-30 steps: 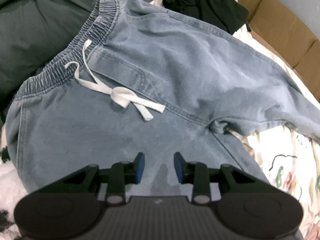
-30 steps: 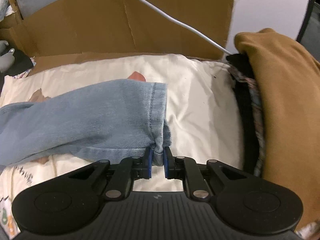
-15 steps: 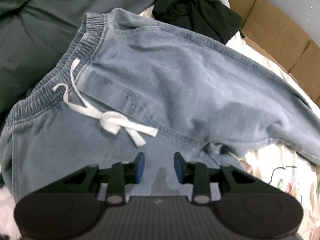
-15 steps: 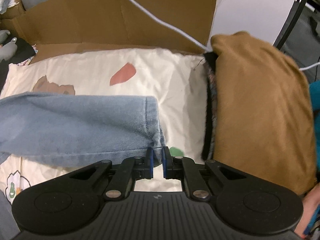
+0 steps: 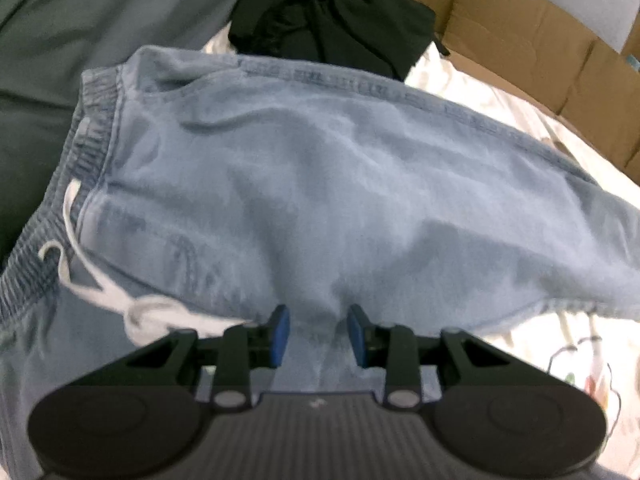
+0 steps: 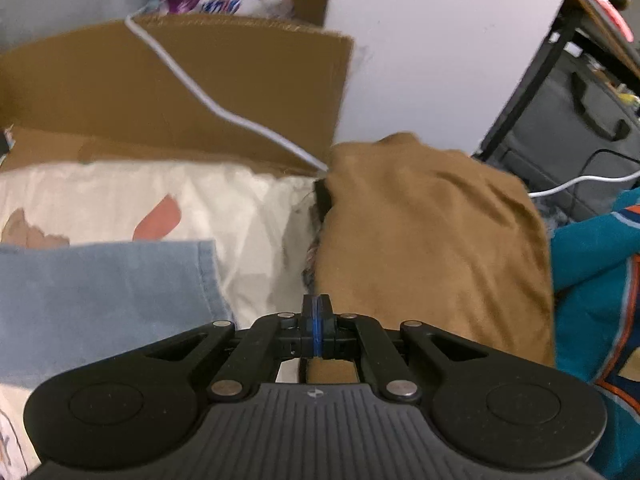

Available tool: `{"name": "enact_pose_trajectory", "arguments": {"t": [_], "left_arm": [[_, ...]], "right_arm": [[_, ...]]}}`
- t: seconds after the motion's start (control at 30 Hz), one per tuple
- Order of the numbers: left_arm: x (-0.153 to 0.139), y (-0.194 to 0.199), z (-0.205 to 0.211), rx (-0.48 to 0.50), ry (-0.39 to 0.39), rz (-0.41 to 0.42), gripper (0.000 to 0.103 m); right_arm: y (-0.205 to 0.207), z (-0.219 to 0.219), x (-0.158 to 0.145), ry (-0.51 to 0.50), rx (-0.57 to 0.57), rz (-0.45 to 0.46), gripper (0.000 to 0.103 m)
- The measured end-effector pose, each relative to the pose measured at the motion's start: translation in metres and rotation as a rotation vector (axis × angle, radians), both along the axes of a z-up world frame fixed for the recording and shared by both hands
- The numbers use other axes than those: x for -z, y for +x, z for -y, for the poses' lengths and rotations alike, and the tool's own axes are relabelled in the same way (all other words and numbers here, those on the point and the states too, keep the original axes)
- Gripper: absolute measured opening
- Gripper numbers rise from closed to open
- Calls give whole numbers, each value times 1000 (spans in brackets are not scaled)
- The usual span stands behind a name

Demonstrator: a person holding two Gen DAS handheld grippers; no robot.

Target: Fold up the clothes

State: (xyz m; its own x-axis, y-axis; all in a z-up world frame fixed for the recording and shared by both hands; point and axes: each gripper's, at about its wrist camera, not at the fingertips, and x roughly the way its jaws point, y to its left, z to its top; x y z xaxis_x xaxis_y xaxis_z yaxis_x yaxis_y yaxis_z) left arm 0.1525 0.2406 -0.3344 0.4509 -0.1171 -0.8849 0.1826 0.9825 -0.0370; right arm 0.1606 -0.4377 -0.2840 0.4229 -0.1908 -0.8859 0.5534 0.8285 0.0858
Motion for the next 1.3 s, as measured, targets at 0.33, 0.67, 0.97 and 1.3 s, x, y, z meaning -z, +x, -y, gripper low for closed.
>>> {"name": "enact_pose_trajectory", "arguments": {"t": [0.33, 0.67, 0.97, 1.3], "left_arm": [[-14, 63, -5, 27, 79, 110, 34], [-11, 153, -21, 18, 171, 215, 34], [23, 214, -49, -36, 158, 118, 29], [37, 252, -45, -128, 176, 79, 18]], "right_arm": [[19, -30, 29, 70, -65, 44, 0], [47, -54, 45, 90, -117, 69, 33], [71, -81, 60, 91, -150, 53, 48], [93, -94, 76, 82, -155, 62, 57]]}}
